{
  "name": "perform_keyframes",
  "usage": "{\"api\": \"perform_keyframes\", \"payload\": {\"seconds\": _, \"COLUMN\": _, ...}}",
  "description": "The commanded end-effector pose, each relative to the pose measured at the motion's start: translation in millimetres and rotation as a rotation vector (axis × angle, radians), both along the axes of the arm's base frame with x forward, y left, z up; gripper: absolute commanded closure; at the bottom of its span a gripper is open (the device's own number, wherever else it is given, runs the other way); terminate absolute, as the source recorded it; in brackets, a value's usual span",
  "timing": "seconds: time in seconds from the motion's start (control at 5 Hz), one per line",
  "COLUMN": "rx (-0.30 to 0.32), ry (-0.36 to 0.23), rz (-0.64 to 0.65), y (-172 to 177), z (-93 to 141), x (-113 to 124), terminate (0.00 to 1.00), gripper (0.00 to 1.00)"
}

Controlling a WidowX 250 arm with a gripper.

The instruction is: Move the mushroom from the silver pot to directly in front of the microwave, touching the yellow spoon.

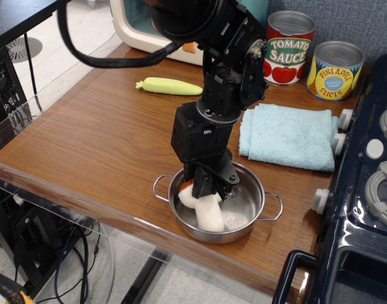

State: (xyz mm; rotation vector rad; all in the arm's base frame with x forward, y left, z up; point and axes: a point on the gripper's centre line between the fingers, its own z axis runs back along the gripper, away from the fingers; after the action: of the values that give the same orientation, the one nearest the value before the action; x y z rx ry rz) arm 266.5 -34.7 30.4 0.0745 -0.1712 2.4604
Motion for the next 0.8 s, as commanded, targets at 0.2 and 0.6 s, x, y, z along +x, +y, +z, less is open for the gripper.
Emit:
{"api": "perform_keyframes", "payload": {"seconds": 0.2, "rx": -0.068, "ry": -0.092, "rz": 0.058, "y": 13.1, "z": 43.0, "x": 6.3, "terminate": 0.00, "gripper": 1.00}}
{"api": "perform_keyframes", "payload": {"seconds": 0.6, "rx": -0.149, "ry": -0.217, "rz": 0.228, "y": 58.3, "z": 91.5, "x": 21.4, "terminate": 0.00, "gripper": 1.00}}
